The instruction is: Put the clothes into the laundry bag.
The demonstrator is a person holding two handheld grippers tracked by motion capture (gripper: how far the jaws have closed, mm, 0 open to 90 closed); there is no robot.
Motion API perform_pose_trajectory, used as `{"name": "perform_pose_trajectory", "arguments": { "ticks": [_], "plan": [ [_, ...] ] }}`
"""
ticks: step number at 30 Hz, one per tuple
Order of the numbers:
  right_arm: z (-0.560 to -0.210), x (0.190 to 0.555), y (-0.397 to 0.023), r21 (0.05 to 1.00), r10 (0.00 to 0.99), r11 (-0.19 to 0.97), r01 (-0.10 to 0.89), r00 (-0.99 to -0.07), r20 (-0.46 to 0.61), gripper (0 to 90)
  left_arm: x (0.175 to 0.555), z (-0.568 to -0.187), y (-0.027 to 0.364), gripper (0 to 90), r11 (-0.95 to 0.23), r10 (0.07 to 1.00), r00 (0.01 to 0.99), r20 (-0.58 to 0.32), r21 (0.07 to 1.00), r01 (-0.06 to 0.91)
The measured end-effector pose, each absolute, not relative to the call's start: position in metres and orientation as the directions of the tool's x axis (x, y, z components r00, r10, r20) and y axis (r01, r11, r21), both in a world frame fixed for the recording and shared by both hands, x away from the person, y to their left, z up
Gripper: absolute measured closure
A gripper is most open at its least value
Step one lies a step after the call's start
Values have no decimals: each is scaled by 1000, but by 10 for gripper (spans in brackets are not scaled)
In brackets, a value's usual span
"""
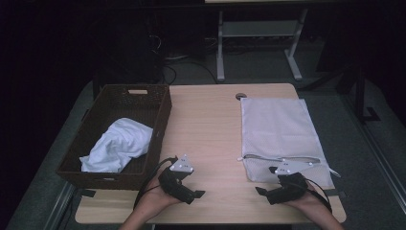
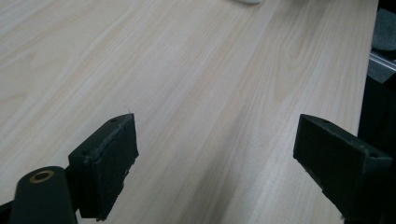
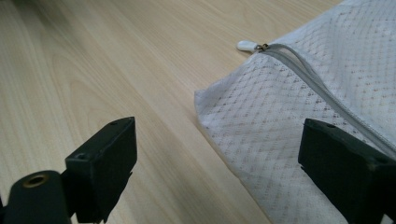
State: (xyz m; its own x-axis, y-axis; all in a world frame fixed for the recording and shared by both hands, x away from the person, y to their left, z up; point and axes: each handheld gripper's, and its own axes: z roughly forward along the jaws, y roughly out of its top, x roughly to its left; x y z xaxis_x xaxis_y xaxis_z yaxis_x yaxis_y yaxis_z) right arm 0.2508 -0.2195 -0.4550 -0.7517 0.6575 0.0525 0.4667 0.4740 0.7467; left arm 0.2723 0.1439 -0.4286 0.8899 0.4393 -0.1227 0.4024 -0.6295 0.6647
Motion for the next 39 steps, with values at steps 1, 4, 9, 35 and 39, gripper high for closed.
{"name": "perform_pose_trajectory", "arguments": {
  "ticks": [1, 4, 9, 35, 39],
  "plan": [
    [-455, 251, -220, 747, 658, 474, 467, -751, 53, 111, 273, -426, 144, 133, -634, 438, 891, -121, 662, 401],
    [-455, 251, -220, 747, 659, 471, 469, -750, 55, 111, 277, -416, 144, 133, -641, 436, 892, -118, 655, 400],
    [-455, 251, -220, 748, 657, 474, 465, -752, 52, 113, 282, -402, 144, 134, -655, 431, 895, -113, 643, 397],
    [-457, 252, -221, 746, 658, 476, 465, -752, 49, 116, 323, -341, 187, 138, -691, 473, 879, -52, 597, 407],
    [-458, 252, -221, 745, 651, 477, 467, -757, 57, 93, 329, -336, 199, 138, -688, 493, 869, -43, 592, 420]
  ]
}}
